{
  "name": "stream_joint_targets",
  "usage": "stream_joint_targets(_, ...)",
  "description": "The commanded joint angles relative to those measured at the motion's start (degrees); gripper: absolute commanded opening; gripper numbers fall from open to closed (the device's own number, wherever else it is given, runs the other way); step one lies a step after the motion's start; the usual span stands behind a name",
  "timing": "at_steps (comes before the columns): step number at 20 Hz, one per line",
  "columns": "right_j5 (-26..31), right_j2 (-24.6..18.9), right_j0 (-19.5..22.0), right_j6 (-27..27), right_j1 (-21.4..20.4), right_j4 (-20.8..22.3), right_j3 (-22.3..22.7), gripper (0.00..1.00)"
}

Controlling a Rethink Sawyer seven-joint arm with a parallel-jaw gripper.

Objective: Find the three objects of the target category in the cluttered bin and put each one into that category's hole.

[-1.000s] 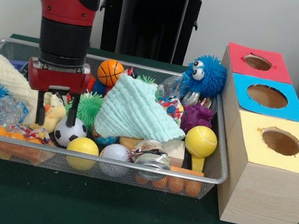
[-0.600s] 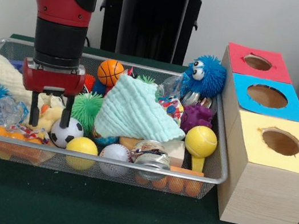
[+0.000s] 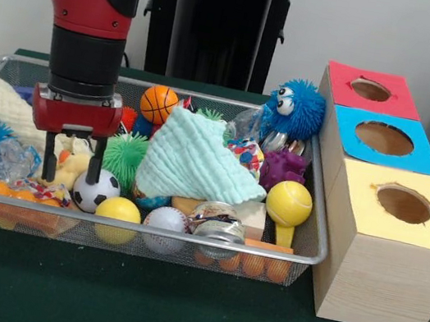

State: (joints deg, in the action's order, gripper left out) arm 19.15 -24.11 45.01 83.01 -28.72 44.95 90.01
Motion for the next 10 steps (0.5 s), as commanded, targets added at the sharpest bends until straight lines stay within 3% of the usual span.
stream_joint_targets(1, 8.8, 1.8, -1.2, -7.1, 3.9, 3.6, 1.3, 1.00)
stream_joint_targets(6, 9.1, 0.6, 0.1, -8.0, 4.0, 2.6, 2.5, 1.00)
stream_joint_targets(10, 13.6, 1.0, -0.6, -8.3, 1.1, 0.4, 4.3, 1.00)
